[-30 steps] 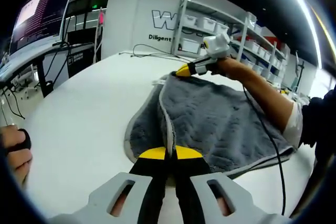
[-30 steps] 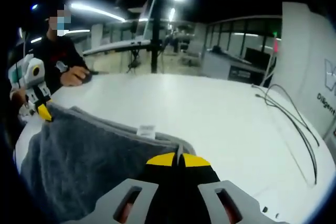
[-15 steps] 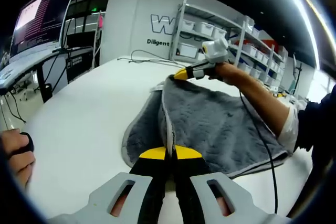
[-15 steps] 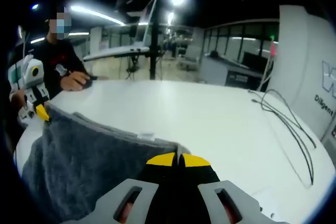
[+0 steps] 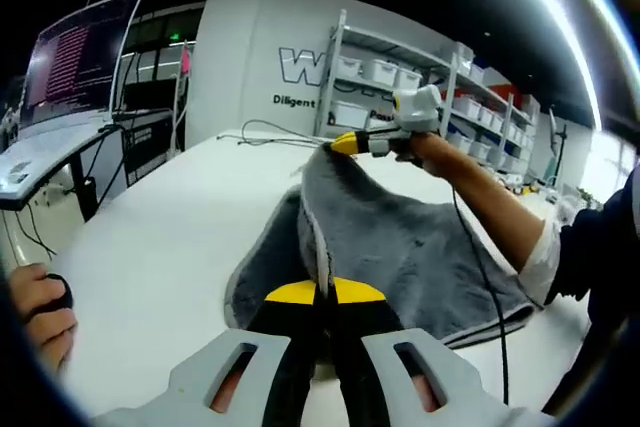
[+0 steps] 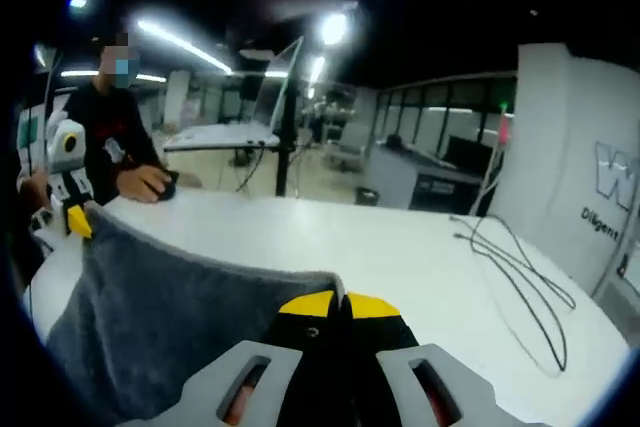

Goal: Open the folded towel by lifting each exposed corner and separating the folded layers until the towel lies flat within the target outline without major curled edges

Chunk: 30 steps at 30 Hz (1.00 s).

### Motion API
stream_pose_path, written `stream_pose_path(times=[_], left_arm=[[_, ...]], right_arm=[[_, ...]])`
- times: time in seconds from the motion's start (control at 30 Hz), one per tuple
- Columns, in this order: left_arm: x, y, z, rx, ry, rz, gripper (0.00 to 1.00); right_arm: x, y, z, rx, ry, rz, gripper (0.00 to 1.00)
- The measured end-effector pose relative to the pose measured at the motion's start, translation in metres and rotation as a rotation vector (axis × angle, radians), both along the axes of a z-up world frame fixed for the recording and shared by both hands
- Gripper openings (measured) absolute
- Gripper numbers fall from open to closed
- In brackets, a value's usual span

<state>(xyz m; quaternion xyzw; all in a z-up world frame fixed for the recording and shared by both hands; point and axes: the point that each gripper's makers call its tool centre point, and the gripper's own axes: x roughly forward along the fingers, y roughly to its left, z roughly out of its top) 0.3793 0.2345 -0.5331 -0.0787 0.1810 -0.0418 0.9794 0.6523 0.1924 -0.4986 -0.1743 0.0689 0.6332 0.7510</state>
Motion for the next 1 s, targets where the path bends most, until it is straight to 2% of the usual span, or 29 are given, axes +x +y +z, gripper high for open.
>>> stream_pose_path(times=[0.17,0.33,0.43,0.67,0.77,1.0], left_arm=[[-0.002,-0.004,0.010,0.014,-0.020,-0.003,0.03],[-0.002,-0.007,0.017,0.020,-0.036,-0.007,0.03],[-0.002,-0.011,0.021,0.023,-0.040,-0.011,0.03],[-0.005,-0.016,0.034,0.032,-0.063,-0.027,0.03],[-0.005,-0.019,0.037,0.035,-0.071,-0.036,0.03],[-0.008,-0.022,0.045,0.041,-0.090,-0.045,0.03]], right_arm=[[0.000,-0.002,0.005,0.026,-0.004,-0.017,0.00],[-0.008,-0.009,0.012,0.054,-0.018,-0.031,0.00],[-0.003,-0.008,0.020,0.065,-0.027,-0.037,0.00],[-0.009,-0.016,0.033,0.095,-0.048,-0.049,0.00],[-0.004,-0.018,0.036,0.099,-0.061,-0.061,0.00],[-0.005,-0.023,0.050,0.119,-0.087,-0.071,0.00]])
